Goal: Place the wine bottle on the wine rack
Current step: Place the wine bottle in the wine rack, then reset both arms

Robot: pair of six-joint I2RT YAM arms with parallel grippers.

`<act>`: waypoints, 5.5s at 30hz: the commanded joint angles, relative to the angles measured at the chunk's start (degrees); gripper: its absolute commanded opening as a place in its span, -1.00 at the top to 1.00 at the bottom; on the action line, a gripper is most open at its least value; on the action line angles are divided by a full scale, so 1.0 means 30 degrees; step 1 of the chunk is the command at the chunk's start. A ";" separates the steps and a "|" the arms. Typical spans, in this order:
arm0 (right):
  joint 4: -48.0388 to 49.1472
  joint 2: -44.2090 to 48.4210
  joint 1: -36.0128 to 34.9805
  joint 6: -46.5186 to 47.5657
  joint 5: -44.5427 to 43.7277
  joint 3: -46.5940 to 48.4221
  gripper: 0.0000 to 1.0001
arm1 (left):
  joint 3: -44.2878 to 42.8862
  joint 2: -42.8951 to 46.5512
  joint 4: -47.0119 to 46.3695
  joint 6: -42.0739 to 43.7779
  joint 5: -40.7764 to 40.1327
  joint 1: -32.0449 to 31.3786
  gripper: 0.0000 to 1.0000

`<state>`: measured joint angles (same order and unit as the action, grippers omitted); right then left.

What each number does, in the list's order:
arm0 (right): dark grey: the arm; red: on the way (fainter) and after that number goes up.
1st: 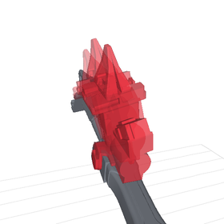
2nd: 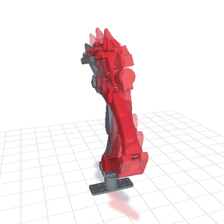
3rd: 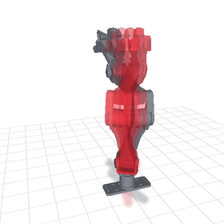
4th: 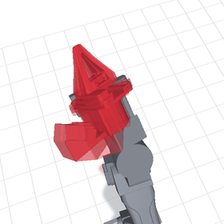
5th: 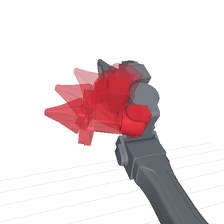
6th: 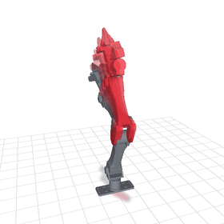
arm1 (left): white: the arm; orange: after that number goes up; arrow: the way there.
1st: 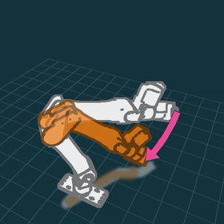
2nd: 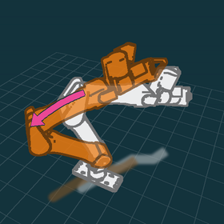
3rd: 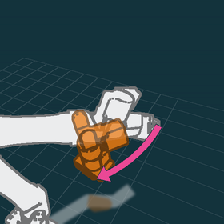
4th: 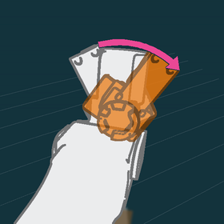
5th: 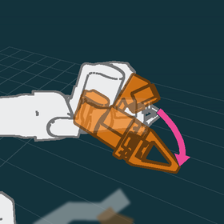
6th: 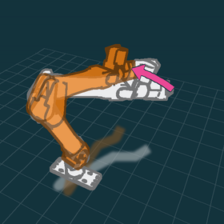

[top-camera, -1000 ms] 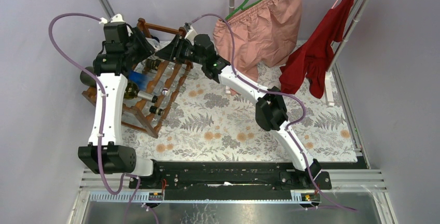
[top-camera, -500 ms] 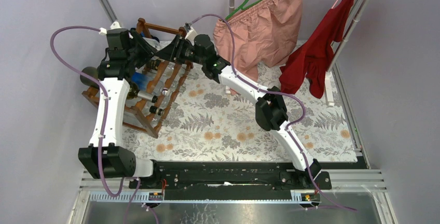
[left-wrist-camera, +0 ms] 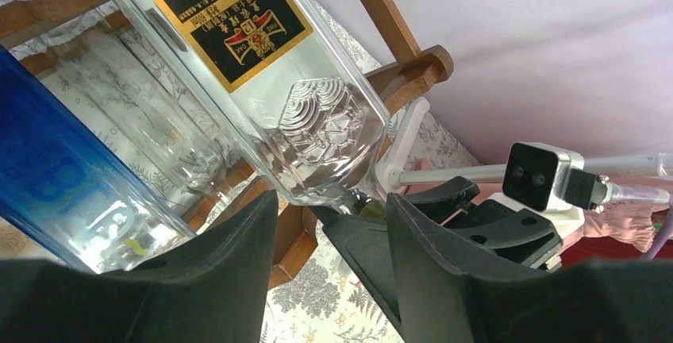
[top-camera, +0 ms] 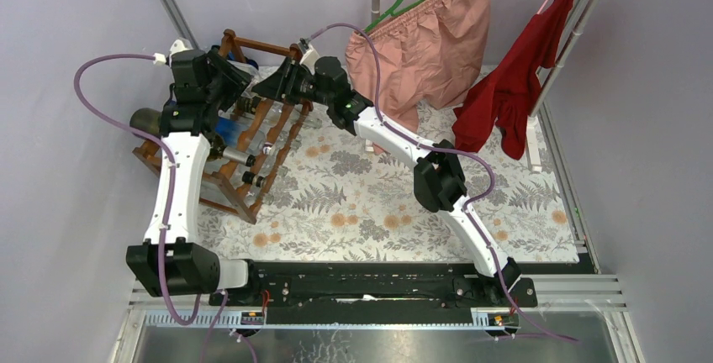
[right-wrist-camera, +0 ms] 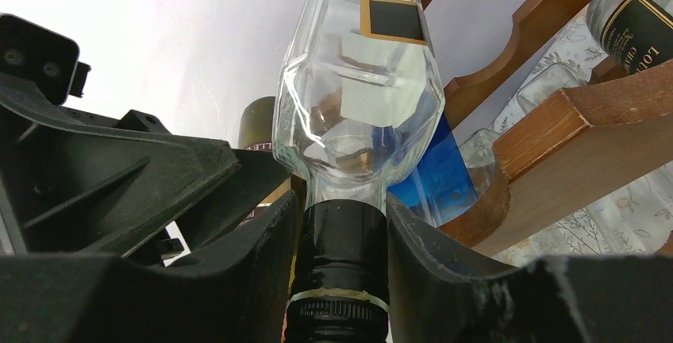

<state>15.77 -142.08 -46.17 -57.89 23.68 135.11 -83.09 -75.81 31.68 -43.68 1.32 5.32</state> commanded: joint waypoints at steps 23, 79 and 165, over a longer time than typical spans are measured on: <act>0.2717 0.1445 0.0126 -0.0187 0.1198 -0.1128 -0.05 | 0.0626 -0.1270 -0.1588 -0.0260 -0.0177 0.0376 -0.15; 0.0907 0.2985 0.0493 0.1563 0.3152 -0.2935 -0.21 | 0.1552 -0.1492 -0.2076 0.0322 0.0094 0.2293 -0.13; -1.5615 2.1395 0.5637 2.3865 -0.9849 -0.6205 -1.00 | -0.8359 0.2522 -0.7154 -0.1545 1.3054 0.1984 -0.98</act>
<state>-38.17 -80.82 -28.95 16.08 14.02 117.14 -106.37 -65.67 20.47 -40.95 33.52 11.64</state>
